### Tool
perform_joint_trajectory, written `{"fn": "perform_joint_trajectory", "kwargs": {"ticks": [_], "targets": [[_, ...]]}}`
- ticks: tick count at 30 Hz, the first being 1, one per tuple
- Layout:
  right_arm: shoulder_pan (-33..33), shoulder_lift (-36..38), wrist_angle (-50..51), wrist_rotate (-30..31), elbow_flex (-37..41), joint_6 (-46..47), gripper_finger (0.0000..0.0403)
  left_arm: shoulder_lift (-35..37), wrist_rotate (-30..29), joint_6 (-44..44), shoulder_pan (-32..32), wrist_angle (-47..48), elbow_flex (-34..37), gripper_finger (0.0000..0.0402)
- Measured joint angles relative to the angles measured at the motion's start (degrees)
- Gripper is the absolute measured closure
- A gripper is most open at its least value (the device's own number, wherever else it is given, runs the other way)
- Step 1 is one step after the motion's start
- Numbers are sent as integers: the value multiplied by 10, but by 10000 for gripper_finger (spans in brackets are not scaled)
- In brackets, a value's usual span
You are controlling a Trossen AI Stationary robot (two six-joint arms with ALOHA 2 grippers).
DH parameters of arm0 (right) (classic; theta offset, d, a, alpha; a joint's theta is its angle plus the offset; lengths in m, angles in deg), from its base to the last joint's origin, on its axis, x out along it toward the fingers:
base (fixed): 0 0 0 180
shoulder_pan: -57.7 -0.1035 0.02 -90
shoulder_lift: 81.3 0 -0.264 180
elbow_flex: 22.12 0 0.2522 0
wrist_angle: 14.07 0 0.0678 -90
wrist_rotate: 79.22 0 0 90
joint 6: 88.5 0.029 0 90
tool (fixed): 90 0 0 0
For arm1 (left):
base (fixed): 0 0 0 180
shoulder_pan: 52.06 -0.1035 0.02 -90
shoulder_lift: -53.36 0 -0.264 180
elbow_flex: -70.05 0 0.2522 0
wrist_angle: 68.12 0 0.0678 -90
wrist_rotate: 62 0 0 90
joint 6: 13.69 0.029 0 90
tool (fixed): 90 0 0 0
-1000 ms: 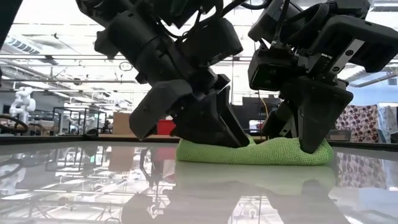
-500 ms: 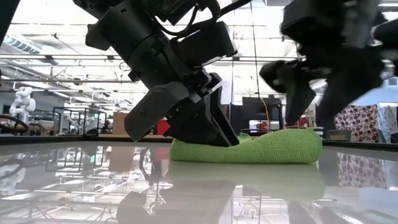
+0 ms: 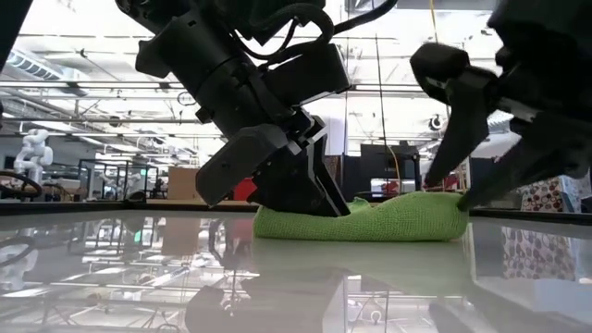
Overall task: Roll towel
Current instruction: Roll the green microfiber cloth
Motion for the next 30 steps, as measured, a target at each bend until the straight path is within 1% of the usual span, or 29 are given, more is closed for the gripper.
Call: {"fn": "perform_joint_trajectory", "kwargs": {"ticks": [3,8,13,19,24,27,30], "targets": [[-6,-8,-5,2,0,-8,281,-4,1,-2,0,-1,0,234],[-7,-43,-8,0,0,-8,282,-10,2,-2,0,-5,-1,234],[-9,-67,-21,46,-3,-6,282,-10,8,-4,-1,-8,-1,234],[1,-67,-40,65,-1,-21,282,-10,16,-1,-2,-8,-1,234],[26,-68,-40,85,-1,-10,283,-10,26,16,-2,-4,-5,234],[42,-68,-37,86,0,8,299,-11,29,19,-2,-3,-10,234],[53,-68,-34,72,0,24,343,-7,31,19,-2,2,-10,234]]}}
